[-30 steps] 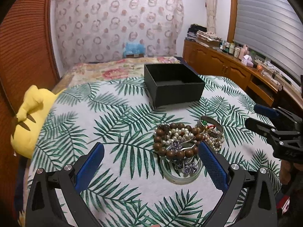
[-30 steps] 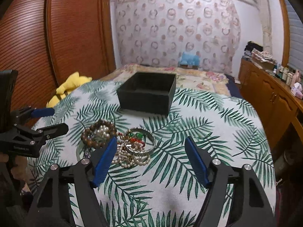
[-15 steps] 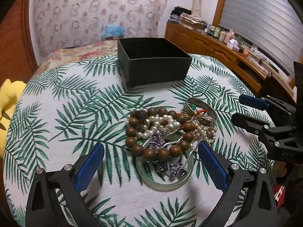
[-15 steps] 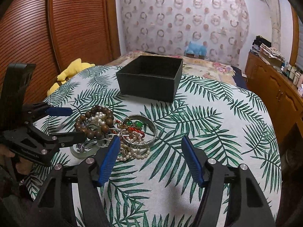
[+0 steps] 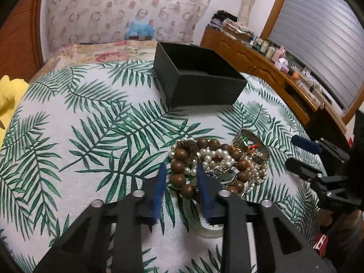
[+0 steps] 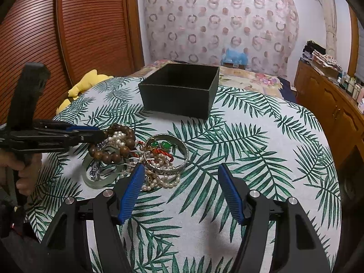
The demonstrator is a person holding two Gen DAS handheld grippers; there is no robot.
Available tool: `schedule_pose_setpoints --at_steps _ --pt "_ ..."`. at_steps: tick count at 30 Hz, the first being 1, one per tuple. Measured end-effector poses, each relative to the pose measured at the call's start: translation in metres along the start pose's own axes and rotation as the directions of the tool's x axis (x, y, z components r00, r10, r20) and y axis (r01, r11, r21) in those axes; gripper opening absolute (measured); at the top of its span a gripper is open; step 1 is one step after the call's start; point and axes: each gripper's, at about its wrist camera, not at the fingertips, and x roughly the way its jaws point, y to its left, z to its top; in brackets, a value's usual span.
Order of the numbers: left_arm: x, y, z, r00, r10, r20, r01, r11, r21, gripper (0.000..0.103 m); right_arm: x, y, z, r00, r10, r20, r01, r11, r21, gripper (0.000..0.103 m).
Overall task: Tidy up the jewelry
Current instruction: 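Grasp the brown wooden bead bracelet with the left tool while the right tool approaches the dish, then carry the bead bracelet into the box with the left tool while the right tool drops a bangle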
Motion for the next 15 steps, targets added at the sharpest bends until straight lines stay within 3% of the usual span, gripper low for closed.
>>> schedule_pose_setpoints --at_steps 7,15 --pt "0.001 -0.001 0.004 1.000 -0.020 0.009 0.020 1.000 0.000 0.012 0.002 0.002 0.003 1.000 0.007 -0.006 -0.007 1.000 -0.015 0.068" --pt "-0.051 -0.024 0.024 0.987 -0.048 0.151 0.041 0.998 0.054 0.012 0.020 -0.002 0.015 0.999 0.012 -0.047 -0.014 0.999 -0.040 0.047"
